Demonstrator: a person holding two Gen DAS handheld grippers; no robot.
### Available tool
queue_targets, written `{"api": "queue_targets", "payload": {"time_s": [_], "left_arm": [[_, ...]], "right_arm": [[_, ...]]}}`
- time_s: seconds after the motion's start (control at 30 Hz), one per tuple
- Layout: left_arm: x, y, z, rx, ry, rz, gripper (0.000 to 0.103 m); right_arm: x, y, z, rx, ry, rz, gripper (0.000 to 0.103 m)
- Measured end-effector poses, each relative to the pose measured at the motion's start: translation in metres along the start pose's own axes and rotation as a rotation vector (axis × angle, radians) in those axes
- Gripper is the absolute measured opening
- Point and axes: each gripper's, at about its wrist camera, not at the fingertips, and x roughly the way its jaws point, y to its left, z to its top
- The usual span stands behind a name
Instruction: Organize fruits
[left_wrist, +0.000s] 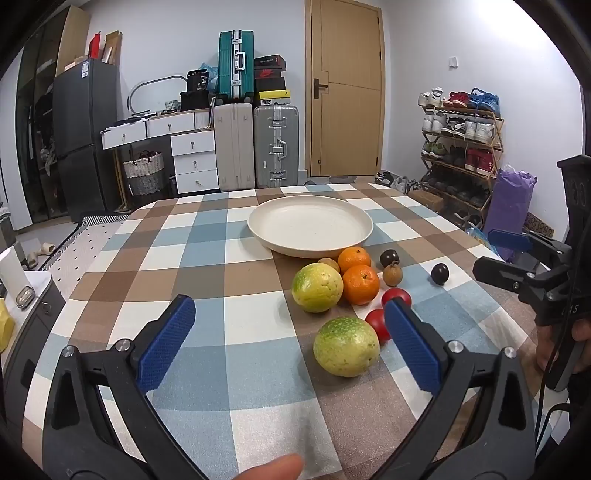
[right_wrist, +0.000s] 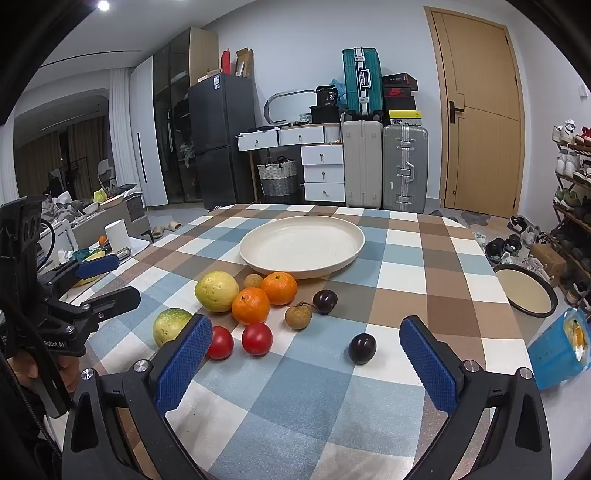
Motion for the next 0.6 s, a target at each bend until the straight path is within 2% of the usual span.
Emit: {"api": "queue_targets", "payload": {"time_s": [0.6], "left_arm": [[0.0000, -0.0003, 0.0000, 0.003, 0.000, 0.003, 0.102]], "right_arm": [[-0.0004, -0.0001, 0.0001, 0.001, 0.005, 0.000, 0.103]]}}
